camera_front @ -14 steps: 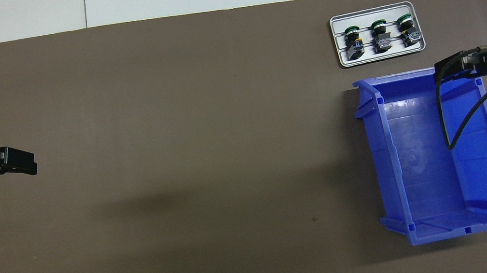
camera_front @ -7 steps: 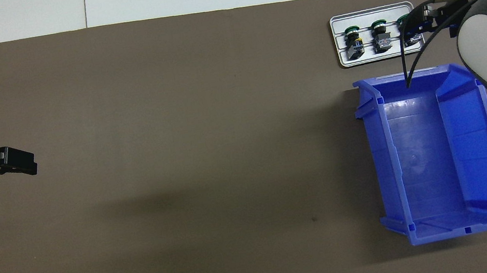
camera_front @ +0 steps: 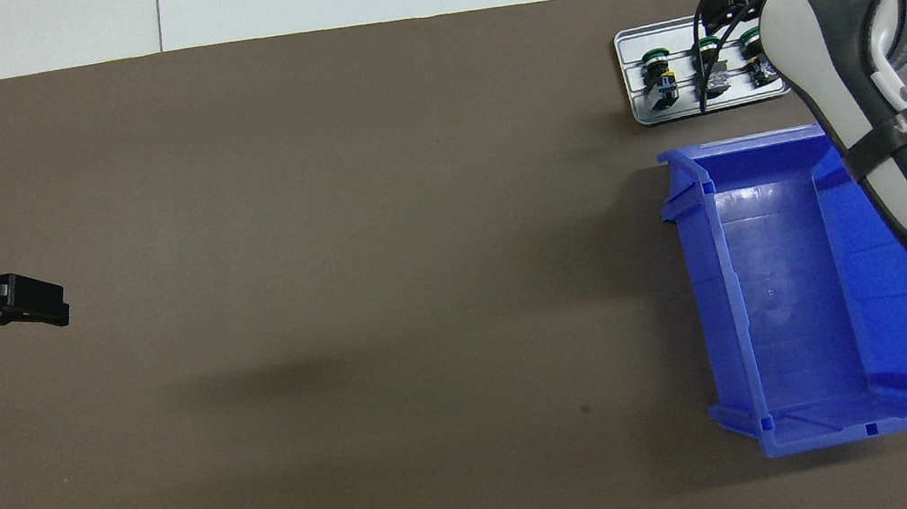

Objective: Place and press button with both arms
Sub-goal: 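Reach the right gripper to the middle green button on the metal tray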

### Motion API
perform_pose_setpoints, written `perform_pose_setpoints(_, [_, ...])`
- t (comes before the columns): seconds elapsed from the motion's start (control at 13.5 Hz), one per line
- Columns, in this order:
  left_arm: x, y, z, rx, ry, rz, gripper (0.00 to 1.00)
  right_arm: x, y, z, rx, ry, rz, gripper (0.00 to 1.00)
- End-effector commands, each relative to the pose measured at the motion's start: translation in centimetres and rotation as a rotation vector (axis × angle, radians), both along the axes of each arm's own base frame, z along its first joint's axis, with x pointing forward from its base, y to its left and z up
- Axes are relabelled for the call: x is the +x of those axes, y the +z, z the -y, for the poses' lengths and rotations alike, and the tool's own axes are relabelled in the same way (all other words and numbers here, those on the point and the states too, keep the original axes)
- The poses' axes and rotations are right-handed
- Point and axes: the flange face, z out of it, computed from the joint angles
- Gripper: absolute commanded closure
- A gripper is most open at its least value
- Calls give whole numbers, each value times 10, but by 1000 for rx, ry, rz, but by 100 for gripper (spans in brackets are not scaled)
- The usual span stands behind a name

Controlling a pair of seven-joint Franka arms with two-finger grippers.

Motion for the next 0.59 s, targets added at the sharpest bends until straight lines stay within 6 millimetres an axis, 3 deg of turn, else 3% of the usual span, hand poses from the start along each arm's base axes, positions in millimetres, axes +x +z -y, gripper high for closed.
perform_pose_setpoints(0.0, [-9,2,-2,-4,0,-4,0,17,-29,10,-19,37,27,8])
perform_pose_setpoints(0.3, [-9,2,-2,-4,0,-2,0,25,-69,16,-21,74,31,11])
perform_pose_setpoints(0.52, [-9,2,-2,-4,0,-4,0,28,-87,17,-28,93,47,15])
